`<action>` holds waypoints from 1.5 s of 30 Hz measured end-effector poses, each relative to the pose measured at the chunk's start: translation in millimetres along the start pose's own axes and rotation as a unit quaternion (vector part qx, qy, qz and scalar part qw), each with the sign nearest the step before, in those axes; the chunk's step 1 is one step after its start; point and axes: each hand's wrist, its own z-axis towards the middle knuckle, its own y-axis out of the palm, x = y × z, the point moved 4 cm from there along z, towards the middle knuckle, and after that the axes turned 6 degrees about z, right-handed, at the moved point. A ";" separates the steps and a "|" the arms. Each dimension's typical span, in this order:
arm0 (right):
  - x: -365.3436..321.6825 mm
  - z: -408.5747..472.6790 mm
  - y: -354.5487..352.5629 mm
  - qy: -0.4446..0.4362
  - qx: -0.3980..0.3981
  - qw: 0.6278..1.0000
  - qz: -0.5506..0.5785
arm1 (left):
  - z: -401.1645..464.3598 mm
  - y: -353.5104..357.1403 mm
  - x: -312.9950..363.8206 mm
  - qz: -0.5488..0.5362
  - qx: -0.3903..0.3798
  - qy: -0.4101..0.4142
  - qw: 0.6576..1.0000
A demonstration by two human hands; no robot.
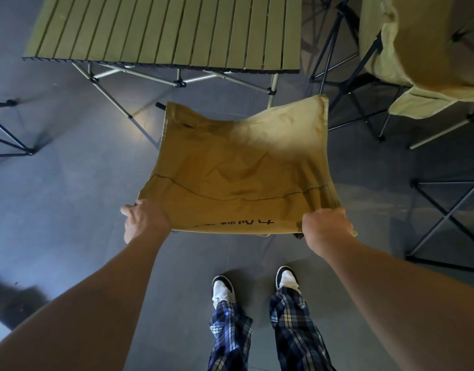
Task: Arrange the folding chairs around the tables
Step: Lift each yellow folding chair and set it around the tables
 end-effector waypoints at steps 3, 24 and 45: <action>-2.7 -0.8 -3.1 -0.011 -0.010 1.000 -0.008 | 1.0 1.5 -0.5 0.011 -0.011 0.011 1.000; -218.9 -254.1 -106.5 -0.447 0.114 0.883 -0.091 | -182.6 -55.5 -214.9 -0.266 0.057 -0.118 0.955; -259.5 -750.2 511.7 -0.703 -0.017 0.461 -0.541 | -744.3 433.7 -578.2 -0.526 0.006 -0.636 0.564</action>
